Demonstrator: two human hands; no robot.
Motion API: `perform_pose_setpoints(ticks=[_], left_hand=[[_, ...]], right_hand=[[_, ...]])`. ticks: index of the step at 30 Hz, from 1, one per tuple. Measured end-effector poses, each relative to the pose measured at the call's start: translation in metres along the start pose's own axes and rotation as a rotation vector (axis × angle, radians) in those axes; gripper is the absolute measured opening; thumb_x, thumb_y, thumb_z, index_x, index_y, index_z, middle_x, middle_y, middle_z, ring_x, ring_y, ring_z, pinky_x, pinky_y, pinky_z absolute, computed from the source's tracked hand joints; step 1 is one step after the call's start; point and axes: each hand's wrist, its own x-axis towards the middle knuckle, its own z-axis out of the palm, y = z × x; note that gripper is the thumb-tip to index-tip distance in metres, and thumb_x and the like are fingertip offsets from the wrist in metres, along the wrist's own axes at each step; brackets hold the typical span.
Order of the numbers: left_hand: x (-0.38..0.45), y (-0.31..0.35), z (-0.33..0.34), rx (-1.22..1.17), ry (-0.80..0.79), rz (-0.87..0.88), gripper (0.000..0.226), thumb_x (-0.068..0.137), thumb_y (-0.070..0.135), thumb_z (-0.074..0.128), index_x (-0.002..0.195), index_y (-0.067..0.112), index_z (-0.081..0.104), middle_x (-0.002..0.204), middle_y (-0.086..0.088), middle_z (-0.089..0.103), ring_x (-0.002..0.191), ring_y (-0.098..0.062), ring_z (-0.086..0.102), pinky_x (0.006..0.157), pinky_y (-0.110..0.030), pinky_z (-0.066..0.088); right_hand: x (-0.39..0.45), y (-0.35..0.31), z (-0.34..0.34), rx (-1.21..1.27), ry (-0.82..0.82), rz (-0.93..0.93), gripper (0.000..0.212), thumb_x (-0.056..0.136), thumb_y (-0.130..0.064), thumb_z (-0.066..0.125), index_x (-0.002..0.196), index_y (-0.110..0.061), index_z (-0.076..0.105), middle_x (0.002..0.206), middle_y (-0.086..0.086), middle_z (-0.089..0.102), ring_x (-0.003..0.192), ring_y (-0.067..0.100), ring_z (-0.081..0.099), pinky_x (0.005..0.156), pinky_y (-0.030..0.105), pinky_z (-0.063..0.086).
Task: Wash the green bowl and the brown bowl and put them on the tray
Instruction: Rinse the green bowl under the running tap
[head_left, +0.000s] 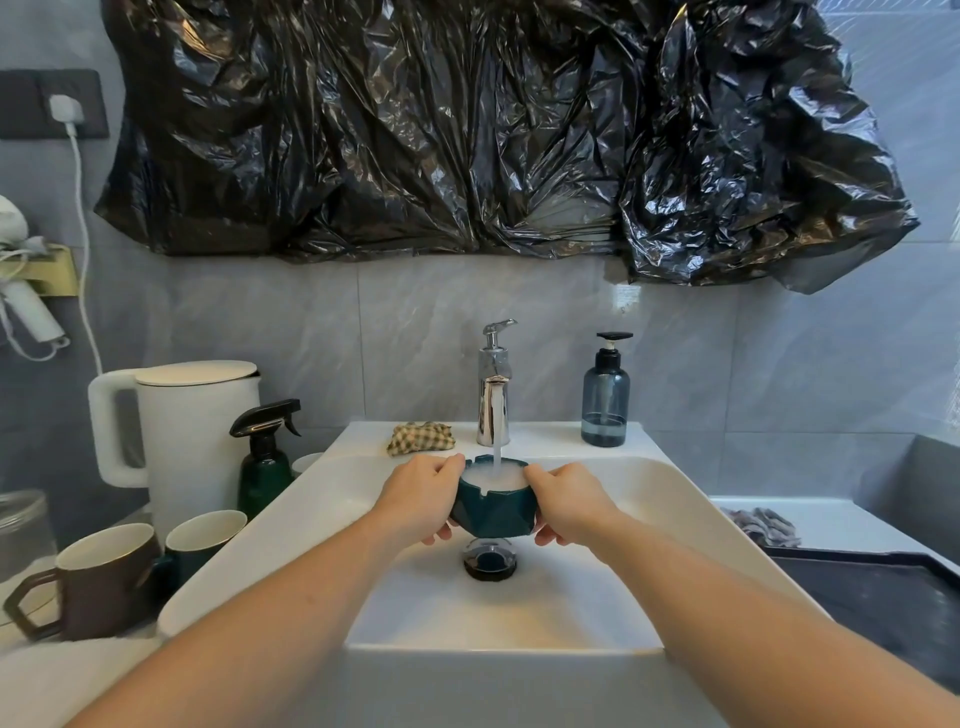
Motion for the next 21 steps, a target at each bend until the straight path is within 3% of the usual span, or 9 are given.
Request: perform_pose_setpoints(ticks=[8, 15, 21], left_hand=[[0.0009, -0.0023, 0.0002, 0.019, -0.02, 0.001, 0.046, 0.112, 0.043, 0.03, 0.106, 0.017, 0.067, 0.085, -0.009, 0.074, 0.059, -0.018, 0.07, 0.05, -0.026, 0.052], [0.0026, -0.0037, 0.0009, -0.003, -0.058, -0.004, 0.045, 0.112, 0.042, 0.028, 0.114, 0.017, 0.065, 0.09, -0.012, 0.075, 0.058, -0.019, 0.07, 0.05, -0.027, 0.053], [0.0049, -0.0047, 0.0028, -0.025, -0.076, -0.003, 0.046, 0.113, 0.045, 0.025, 0.125, 0.02, 0.062, 0.097, -0.011, 0.073, 0.063, -0.019, 0.071, 0.055, -0.027, 0.058]], right_hand=[[-0.0013, 0.0004, 0.0005, -0.035, 0.009, -0.01, 0.043, 0.109, -0.04, 0.033, 0.106, -0.01, 0.064, 0.094, 0.011, 0.075, 0.064, 0.016, 0.067, 0.052, 0.02, 0.044], [0.0018, 0.0015, 0.0004, -0.047, 0.056, -0.024, 0.043, 0.109, -0.044, 0.034, 0.104, -0.015, 0.066, 0.094, 0.008, 0.074, 0.064, 0.014, 0.067, 0.056, 0.021, 0.045], [0.0034, 0.0027, 0.0004, -0.042, 0.092, -0.056, 0.045, 0.108, -0.046, 0.036, 0.098, -0.017, 0.069, 0.083, 0.006, 0.073, 0.074, 0.019, 0.071, 0.075, 0.028, 0.057]])
